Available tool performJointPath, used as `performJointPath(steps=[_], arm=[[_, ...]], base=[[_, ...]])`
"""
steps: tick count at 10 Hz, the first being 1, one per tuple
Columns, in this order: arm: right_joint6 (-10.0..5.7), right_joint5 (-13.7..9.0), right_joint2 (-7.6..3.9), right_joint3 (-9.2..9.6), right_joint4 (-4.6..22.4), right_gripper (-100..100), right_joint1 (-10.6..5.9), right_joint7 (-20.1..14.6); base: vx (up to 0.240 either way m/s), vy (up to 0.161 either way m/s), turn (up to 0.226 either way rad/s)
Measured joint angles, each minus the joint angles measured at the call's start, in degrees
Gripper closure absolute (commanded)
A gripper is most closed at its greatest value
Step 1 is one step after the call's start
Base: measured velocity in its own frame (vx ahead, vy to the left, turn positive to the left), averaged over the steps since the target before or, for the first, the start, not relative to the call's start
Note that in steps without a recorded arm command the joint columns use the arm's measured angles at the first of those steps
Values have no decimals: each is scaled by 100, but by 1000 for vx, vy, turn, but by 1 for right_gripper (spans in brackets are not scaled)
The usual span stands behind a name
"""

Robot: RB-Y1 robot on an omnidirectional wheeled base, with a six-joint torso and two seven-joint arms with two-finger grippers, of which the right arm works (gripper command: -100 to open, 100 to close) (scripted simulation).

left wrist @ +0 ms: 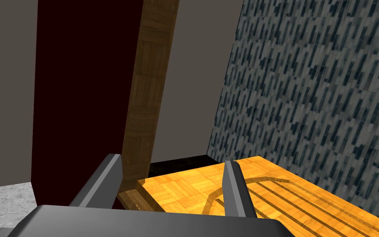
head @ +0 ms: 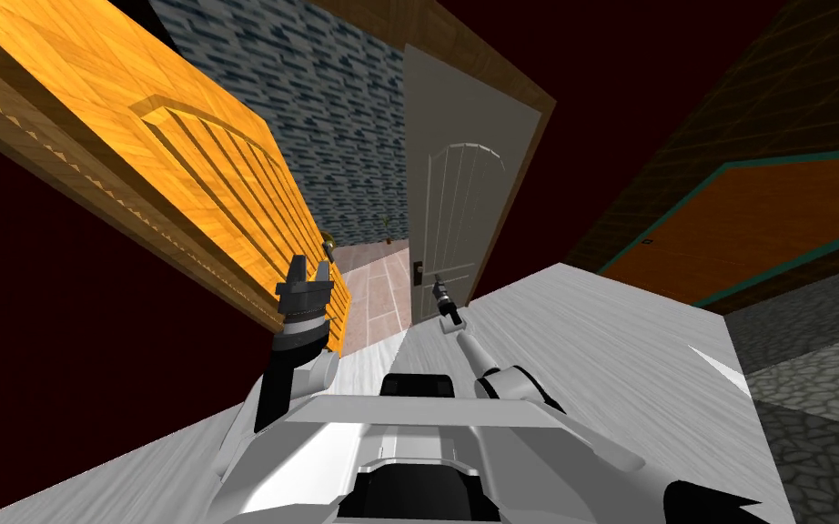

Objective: Push the door open

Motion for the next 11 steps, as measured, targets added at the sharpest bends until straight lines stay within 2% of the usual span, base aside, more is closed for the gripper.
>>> performJointPath(steps=[3,4,6,8,11], arm=[[17,37,27,50,354,-100,-167,-13],[-17,45,40,55,556,-100,-287,-17],[11,75,78,92,770,-100,-403,-13],[-34,86,101,99,1077,-100,-569,-17],[-40,123,144,146,1413,-100,-729,-23]], base=[[12,-54,62],[11,-80,119],[9,-61,46],[5,-45,44],[5,-60,62]])
